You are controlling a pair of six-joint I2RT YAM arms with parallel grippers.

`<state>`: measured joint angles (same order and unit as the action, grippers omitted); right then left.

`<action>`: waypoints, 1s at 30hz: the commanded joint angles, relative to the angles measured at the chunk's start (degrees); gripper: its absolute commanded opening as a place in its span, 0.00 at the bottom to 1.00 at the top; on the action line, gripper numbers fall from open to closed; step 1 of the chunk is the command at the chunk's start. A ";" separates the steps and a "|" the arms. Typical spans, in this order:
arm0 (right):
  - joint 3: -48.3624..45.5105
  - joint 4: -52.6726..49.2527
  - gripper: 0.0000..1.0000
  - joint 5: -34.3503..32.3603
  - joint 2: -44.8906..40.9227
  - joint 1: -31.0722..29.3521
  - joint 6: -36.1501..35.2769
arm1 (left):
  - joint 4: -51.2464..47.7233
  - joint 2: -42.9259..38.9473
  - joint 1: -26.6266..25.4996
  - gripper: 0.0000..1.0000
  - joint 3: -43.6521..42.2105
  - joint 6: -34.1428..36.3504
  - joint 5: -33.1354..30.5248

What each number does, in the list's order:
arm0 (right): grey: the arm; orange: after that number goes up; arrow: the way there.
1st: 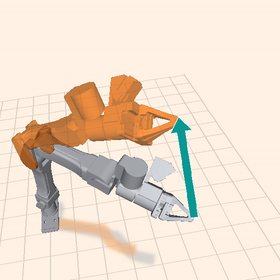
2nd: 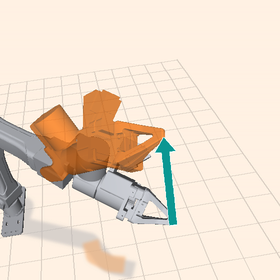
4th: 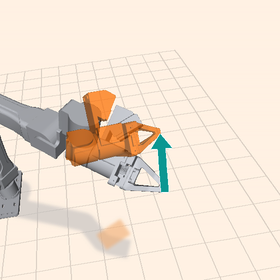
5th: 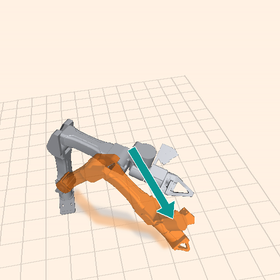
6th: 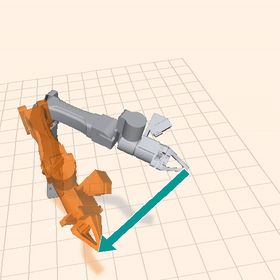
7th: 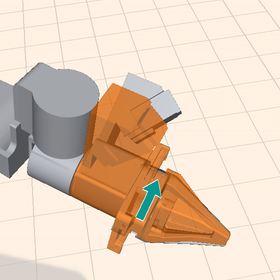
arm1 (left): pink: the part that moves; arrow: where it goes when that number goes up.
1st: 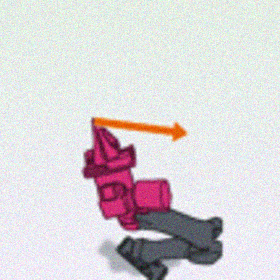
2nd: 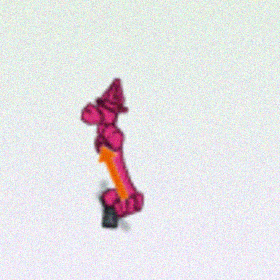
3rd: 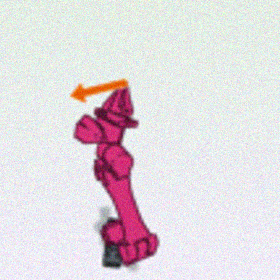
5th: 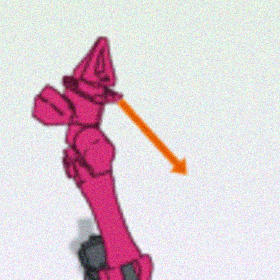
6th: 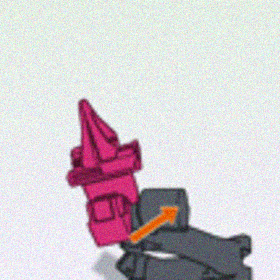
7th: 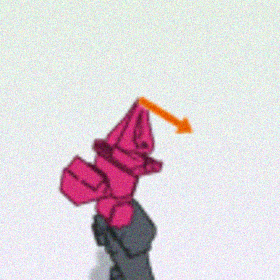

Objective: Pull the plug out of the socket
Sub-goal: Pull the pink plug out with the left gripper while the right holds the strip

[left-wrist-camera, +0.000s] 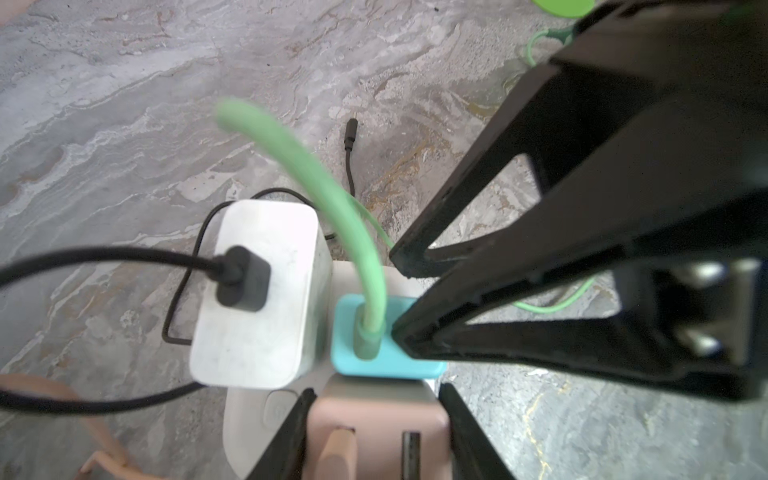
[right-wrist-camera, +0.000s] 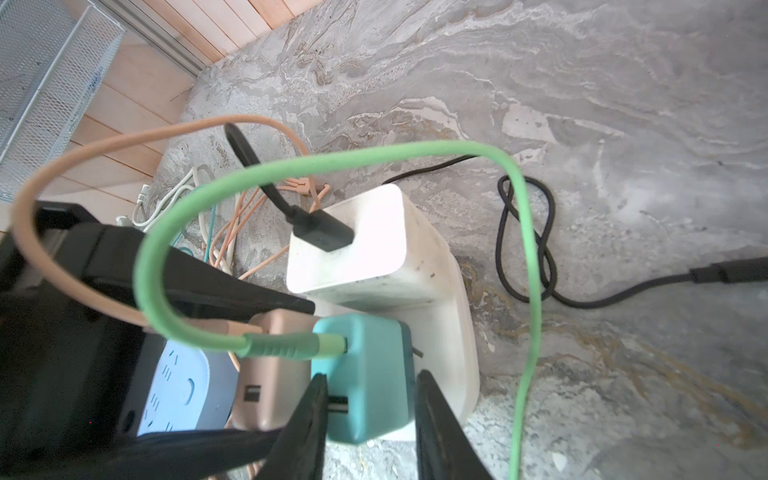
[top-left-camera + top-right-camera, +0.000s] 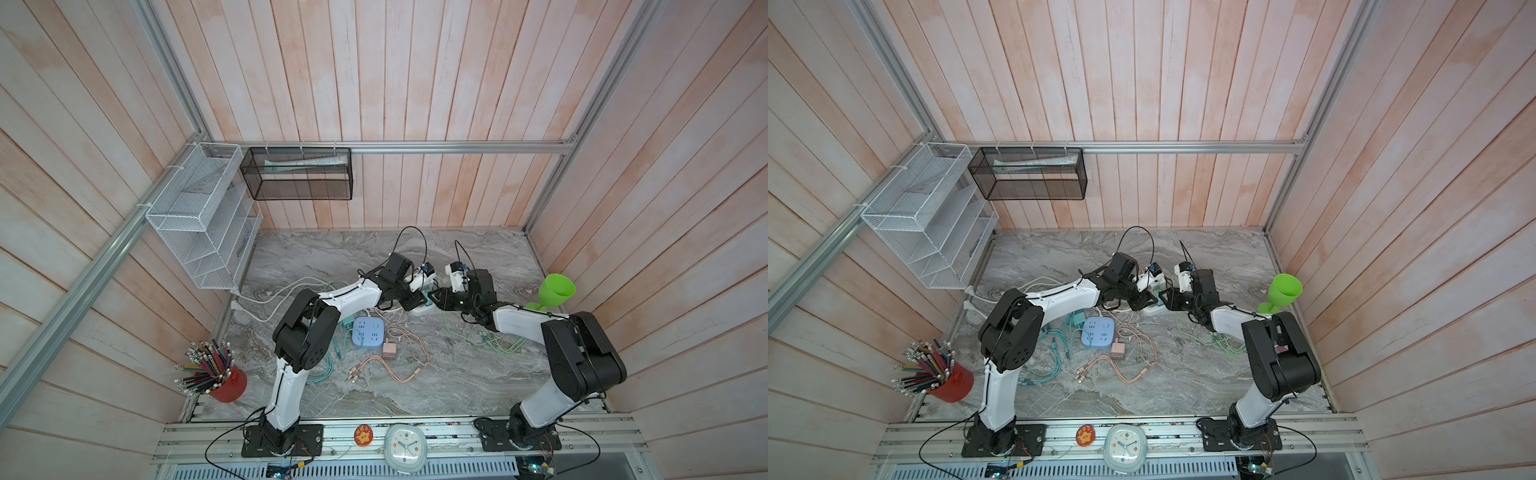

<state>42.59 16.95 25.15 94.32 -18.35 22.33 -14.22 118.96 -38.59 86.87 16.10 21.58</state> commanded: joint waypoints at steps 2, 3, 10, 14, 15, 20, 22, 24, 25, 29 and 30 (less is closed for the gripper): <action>-4.80 -21.16 0.32 -2.20 5.70 -1.61 -2.41 | 7.74 -0.87 0.80 0.17 4.02 -1.96 3.73; -4.81 -21.09 0.32 -2.20 5.74 -1.63 -2.34 | 7.45 -0.76 0.72 0.17 4.20 -1.60 3.75; -4.62 -21.36 0.32 -2.33 5.61 -1.61 -2.45 | 5.23 -1.22 -0.16 0.17 3.09 1.17 0.62; -4.45 -20.93 0.32 -2.12 5.70 -1.68 -2.12 | 7.36 -3.22 -0.12 0.17 0.49 0.89 -0.20; -4.47 -20.76 0.32 -2.03 5.70 -1.61 -1.90 | 8.15 -3.86 -0.02 0.17 -0.17 0.41 -0.31; -4.44 -19.46 0.34 -1.37 4.78 -1.67 -1.15 | 10.28 -5.83 0.60 0.17 -2.68 -1.52 0.81; -4.53 -18.78 0.36 -1.13 4.10 -1.62 -0.84 | 10.30 -6.43 0.71 0.17 -3.73 -1.60 0.57; -4.60 -17.76 0.36 -0.43 3.44 -1.68 -0.45 | 10.18 -7.01 0.69 0.17 -4.83 -1.52 0.35; -4.55 -17.36 0.37 -0.31 3.10 -1.68 -0.23 | 10.03 -7.30 0.78 0.17 -5.31 -1.51 0.22; -4.05 -15.43 0.40 0.34 2.03 -1.67 0.86 | 10.12 -8.92 1.44 0.17 -8.07 -2.00 -0.98; -3.96 -14.97 0.41 0.47 1.71 -1.56 1.06 | 10.60 -9.58 1.73 0.17 -8.86 -2.62 -1.31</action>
<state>42.11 16.40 26.74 93.34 -18.85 23.57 -6.52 112.07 -37.50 79.68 14.76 20.80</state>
